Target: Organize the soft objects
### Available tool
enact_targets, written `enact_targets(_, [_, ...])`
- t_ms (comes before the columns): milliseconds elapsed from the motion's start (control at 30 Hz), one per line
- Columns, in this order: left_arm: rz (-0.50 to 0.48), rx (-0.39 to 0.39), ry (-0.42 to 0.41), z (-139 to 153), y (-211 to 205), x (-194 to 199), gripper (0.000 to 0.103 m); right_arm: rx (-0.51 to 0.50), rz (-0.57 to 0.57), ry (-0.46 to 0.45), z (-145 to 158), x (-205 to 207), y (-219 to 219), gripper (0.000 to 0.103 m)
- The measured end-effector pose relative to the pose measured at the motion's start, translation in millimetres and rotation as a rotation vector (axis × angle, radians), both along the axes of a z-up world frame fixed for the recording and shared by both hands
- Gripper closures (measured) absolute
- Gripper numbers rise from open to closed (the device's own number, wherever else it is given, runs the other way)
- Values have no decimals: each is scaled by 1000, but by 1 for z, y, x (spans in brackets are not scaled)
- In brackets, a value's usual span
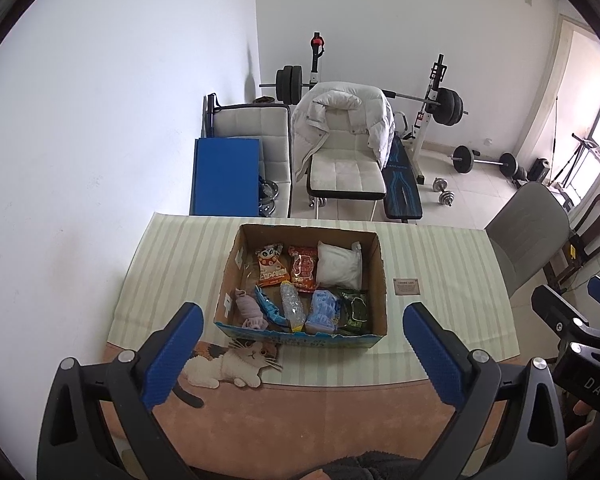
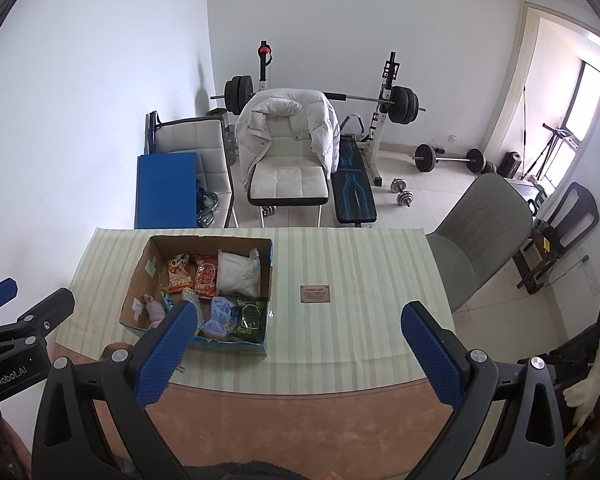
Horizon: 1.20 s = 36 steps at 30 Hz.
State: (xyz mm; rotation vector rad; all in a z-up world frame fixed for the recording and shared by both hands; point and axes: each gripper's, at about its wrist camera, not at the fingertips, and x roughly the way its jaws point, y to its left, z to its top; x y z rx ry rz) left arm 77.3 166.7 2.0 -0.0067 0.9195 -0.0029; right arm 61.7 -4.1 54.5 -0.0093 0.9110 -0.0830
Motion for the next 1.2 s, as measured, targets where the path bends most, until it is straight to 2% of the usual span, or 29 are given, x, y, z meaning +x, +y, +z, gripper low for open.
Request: enact_targets(1200, [-15,-2,37,-6,-3,-10,0,18,27,40,-12,-16,2,0])
